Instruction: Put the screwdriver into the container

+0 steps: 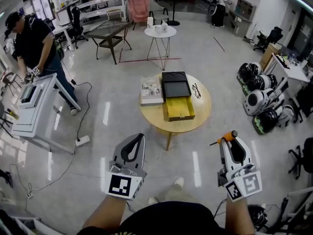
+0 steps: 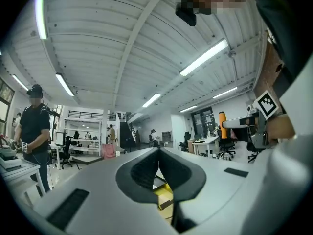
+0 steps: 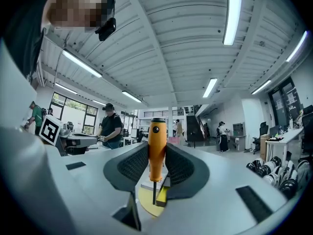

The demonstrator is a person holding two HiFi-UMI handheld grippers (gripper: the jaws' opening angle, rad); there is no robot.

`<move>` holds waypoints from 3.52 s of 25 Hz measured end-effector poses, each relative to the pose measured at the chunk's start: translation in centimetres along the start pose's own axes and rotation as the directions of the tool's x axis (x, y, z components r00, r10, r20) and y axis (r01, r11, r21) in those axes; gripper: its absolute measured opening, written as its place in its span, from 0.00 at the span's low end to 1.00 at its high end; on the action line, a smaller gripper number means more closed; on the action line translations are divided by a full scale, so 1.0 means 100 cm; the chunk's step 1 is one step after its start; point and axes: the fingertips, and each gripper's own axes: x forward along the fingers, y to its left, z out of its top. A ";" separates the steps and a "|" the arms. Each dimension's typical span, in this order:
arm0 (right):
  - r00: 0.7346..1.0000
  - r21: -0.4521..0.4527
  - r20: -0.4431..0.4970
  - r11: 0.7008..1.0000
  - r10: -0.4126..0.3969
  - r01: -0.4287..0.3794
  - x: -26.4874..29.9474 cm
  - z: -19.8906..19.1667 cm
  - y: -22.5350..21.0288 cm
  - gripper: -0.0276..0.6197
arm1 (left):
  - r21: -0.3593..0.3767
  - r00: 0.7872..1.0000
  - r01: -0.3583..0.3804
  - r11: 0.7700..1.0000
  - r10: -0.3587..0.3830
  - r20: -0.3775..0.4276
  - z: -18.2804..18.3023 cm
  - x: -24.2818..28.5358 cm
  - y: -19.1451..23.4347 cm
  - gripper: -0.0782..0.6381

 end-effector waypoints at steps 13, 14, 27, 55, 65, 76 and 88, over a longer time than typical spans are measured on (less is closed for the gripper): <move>0.999 0.007 -0.027 1.000 0.023 -0.023 0.036 -0.005 -0.035 0.23 | -0.018 1.000 -0.002 1.000 0.002 -0.009 -0.014 0.048 0.005 0.13; 0.999 0.009 -0.028 1.000 0.025 -0.025 0.039 -0.006 -0.036 0.23 | -0.020 1.000 -0.001 1.000 0.001 -0.010 -0.015 0.050 0.005 0.13; 0.998 0.034 -0.038 0.999 0.042 -0.041 0.063 -0.015 -0.057 0.23 | -0.009 0.998 0.001 1.000 -0.001 -0.057 -0.029 0.081 0.008 0.13; 0.989 0.052 -0.015 0.988 0.149 -0.148 0.110 -0.014 -0.147 0.23 | 0.036 0.995 -0.084 0.996 0.086 -0.041 -0.012 0.175 -0.020 0.13; 0.978 0.086 -0.013 0.975 0.208 -0.206 0.124 -0.024 -0.164 0.23 | 0.060 0.987 -0.138 0.989 0.142 -0.070 -0.011 0.177 -0.029 0.13; 0.970 0.087 -0.017 0.967 0.241 -0.239 0.135 -0.026 -0.159 0.23 | 0.058 0.983 -0.151 0.987 0.156 -0.093 -0.017 0.176 -0.022 0.13; 0.985 0.081 -0.024 0.983 0.170 -0.167 0.173 -0.023 -0.178 0.23 | 0.052 0.996 -0.060 0.997 0.064 -0.064 -0.009 0.237 -0.001 0.13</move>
